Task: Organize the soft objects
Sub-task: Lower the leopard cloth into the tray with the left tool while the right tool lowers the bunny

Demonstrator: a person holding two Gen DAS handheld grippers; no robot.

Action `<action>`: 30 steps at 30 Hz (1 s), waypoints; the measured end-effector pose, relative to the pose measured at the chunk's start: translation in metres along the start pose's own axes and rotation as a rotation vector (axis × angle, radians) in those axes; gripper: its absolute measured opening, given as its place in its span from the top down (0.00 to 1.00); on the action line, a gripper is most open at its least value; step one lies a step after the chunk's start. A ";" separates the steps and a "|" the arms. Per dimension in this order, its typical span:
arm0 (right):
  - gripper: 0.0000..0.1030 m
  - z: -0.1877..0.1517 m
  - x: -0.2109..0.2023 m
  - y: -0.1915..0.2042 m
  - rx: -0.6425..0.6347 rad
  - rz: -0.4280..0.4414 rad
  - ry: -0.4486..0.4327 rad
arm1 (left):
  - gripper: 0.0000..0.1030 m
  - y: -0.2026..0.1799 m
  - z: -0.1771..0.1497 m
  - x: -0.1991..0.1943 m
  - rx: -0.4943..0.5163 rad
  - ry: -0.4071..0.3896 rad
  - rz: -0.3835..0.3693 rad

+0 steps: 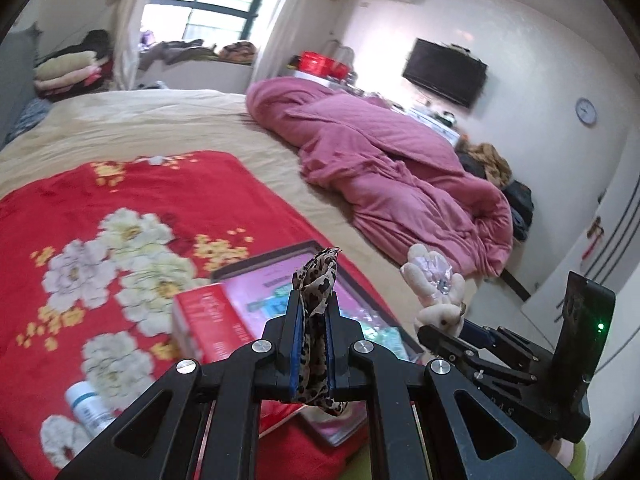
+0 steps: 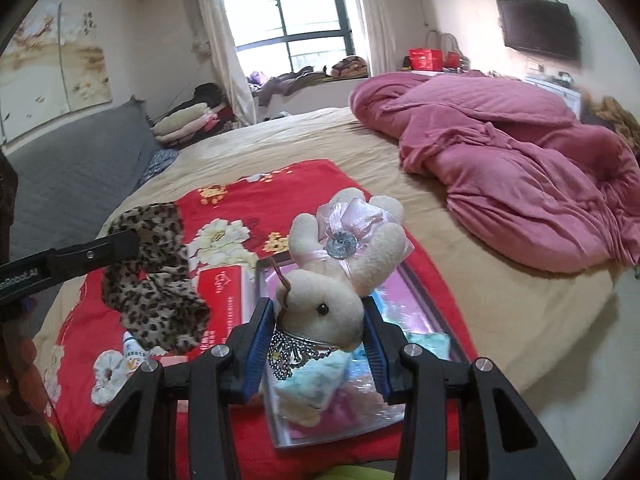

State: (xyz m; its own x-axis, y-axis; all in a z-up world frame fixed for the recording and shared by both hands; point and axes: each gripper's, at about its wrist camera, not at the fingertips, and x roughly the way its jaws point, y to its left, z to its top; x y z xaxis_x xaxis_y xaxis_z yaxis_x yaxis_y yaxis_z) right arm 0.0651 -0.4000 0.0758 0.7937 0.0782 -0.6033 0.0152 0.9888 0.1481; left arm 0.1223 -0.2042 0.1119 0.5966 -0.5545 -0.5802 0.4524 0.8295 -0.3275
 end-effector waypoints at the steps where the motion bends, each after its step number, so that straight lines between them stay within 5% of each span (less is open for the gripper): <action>1: 0.58 0.000 0.000 -0.005 0.006 -0.005 0.001 | 0.91 -0.007 0.002 0.007 0.010 0.006 -0.006; 10: 0.58 -0.010 0.013 -0.035 0.045 -0.022 0.021 | 0.91 -0.038 0.007 0.062 0.044 0.052 -0.029; 30: 0.58 -0.037 0.060 -0.055 0.056 -0.030 0.117 | 0.91 -0.019 -0.021 0.170 -0.026 0.204 0.048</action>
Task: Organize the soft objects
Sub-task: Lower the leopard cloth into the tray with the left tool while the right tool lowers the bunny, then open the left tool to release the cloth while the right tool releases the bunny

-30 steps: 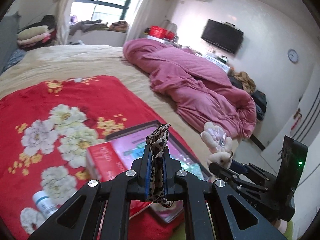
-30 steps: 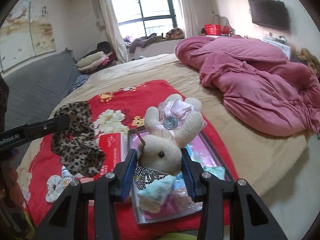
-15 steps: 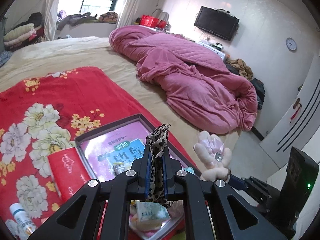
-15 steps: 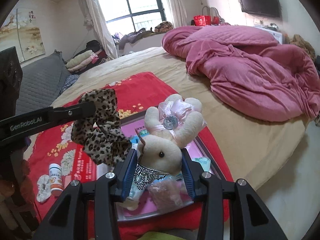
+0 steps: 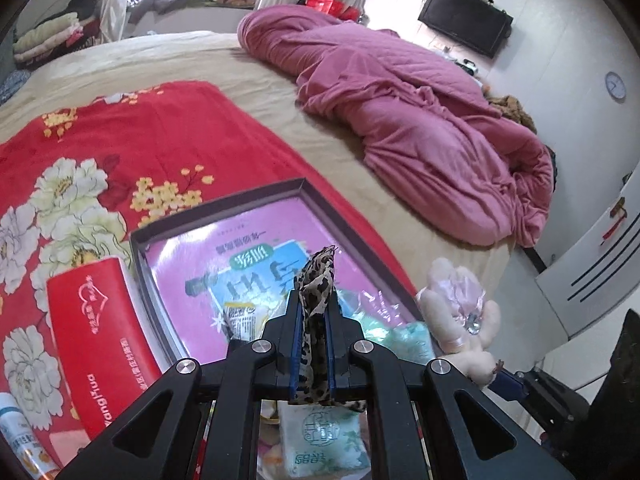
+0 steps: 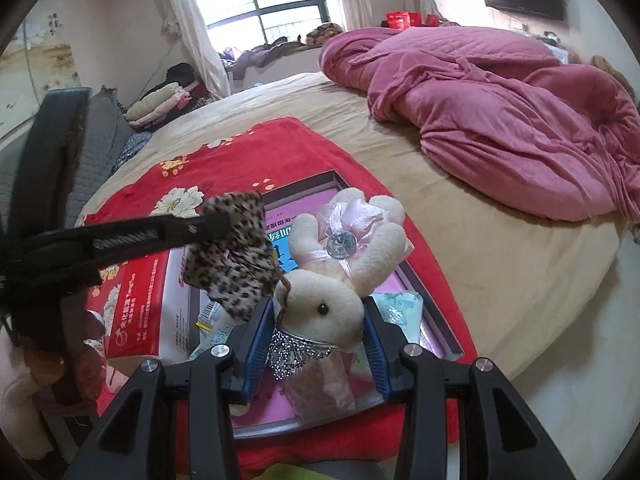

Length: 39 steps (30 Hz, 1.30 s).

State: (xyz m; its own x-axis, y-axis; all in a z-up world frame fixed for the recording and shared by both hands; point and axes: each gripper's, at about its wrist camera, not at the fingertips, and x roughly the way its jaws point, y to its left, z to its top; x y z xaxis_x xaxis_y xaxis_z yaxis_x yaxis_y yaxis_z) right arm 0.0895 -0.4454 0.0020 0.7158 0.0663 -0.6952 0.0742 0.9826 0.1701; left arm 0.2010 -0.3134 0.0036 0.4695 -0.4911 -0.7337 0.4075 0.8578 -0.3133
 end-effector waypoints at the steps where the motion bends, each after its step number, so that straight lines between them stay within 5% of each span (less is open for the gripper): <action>1: 0.58 -0.001 0.003 0.002 -0.013 0.002 0.012 | 0.91 0.001 -0.001 0.002 0.002 0.003 0.004; 20: 0.55 -0.014 0.046 -0.003 0.040 0.035 0.103 | 0.90 0.016 -0.009 0.020 0.012 0.051 0.054; 27: 0.46 -0.015 0.046 -0.002 0.032 0.030 0.108 | 0.89 0.016 -0.010 0.022 0.018 0.062 0.062; 33: 0.41 -0.014 0.041 -0.006 0.052 0.026 0.091 | 0.79 0.015 -0.011 0.025 0.027 0.081 0.073; 39: 0.36 -0.012 0.030 -0.012 0.076 0.019 0.062 | 0.54 0.014 -0.012 0.025 0.031 0.092 0.063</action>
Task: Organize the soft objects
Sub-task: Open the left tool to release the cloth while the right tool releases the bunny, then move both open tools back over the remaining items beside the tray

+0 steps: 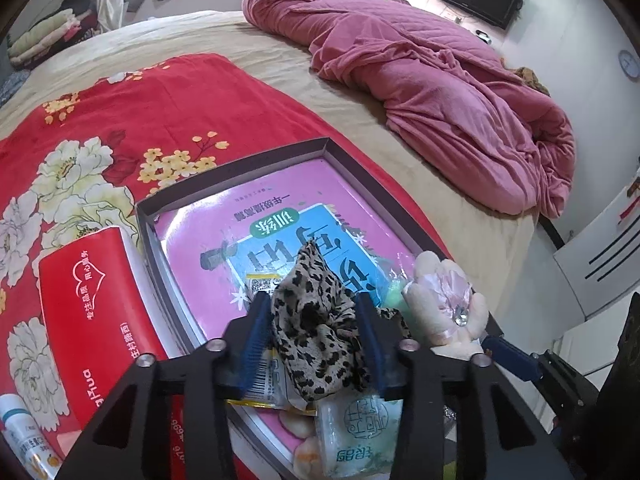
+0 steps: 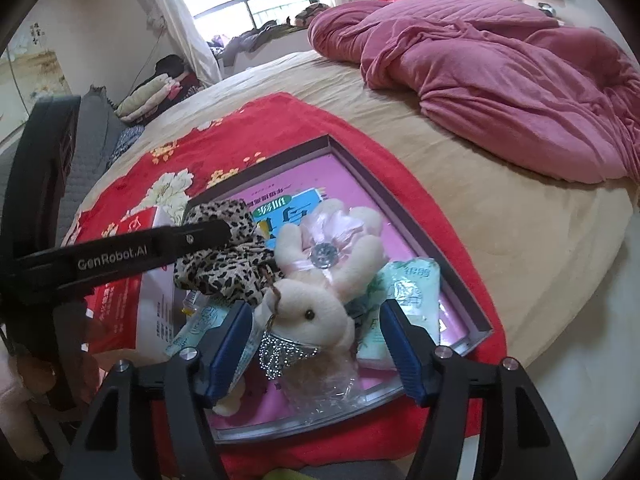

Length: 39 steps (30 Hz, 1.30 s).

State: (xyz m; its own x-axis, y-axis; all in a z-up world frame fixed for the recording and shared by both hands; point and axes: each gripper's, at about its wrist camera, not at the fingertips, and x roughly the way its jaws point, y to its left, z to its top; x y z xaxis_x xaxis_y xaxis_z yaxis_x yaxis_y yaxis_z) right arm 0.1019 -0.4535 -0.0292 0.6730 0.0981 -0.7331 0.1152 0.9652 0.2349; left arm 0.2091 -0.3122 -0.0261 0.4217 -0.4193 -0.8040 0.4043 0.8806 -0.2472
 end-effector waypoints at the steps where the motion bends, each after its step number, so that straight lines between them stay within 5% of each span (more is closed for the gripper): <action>1: 0.36 0.001 -0.003 -0.001 0.007 0.001 -0.006 | 0.52 -0.001 0.000 0.000 0.003 0.001 0.001; 15: 0.36 0.008 -0.025 -0.004 0.043 0.013 -0.062 | 0.28 0.004 -0.004 -0.018 0.016 -0.019 0.045; 39: 0.27 0.015 -0.043 0.000 0.070 -0.030 -0.082 | 0.23 0.005 -0.023 -0.070 0.025 -0.054 0.090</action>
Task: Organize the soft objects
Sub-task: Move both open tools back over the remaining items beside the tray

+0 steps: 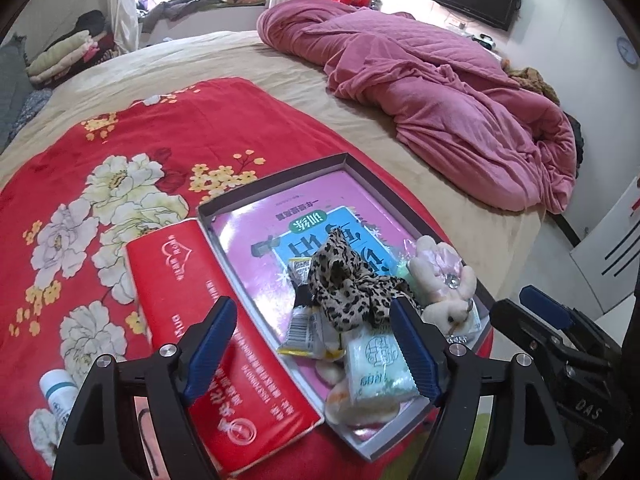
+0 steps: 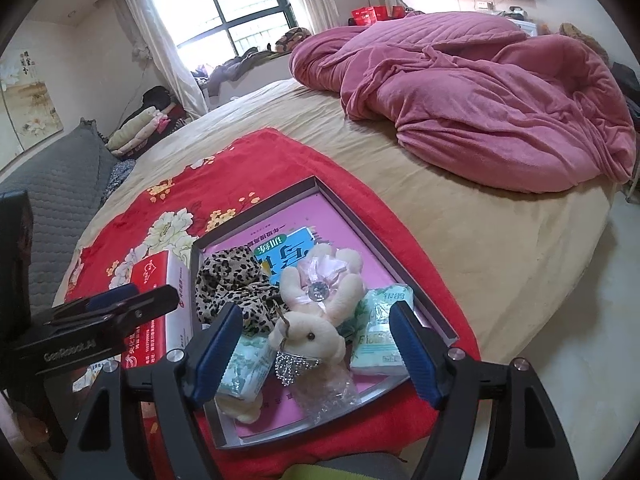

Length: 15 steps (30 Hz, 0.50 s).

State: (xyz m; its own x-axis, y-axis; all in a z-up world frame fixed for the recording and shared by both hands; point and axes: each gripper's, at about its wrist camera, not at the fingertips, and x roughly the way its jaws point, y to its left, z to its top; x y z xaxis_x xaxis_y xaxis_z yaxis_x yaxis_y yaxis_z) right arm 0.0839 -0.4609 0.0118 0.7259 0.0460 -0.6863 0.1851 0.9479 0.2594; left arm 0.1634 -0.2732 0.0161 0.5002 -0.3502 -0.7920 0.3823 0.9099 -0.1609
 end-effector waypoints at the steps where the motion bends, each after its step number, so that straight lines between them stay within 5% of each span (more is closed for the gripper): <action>1: 0.27 0.001 -0.001 0.001 -0.001 -0.001 -0.003 | 0.22 0.001 -0.001 -0.003 -0.001 -0.002 0.001; 15: 0.27 0.008 -0.029 0.030 -0.043 0.005 -0.053 | 0.22 0.018 -0.018 -0.054 -0.020 -0.049 0.005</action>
State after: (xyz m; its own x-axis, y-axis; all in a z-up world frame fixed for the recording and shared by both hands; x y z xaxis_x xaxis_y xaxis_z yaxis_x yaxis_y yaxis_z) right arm 0.0737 -0.4361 0.0453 0.7612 0.0353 -0.6475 0.1533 0.9604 0.2326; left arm 0.1295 -0.2345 0.0454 0.5400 -0.3558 -0.7628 0.3647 0.9157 -0.1689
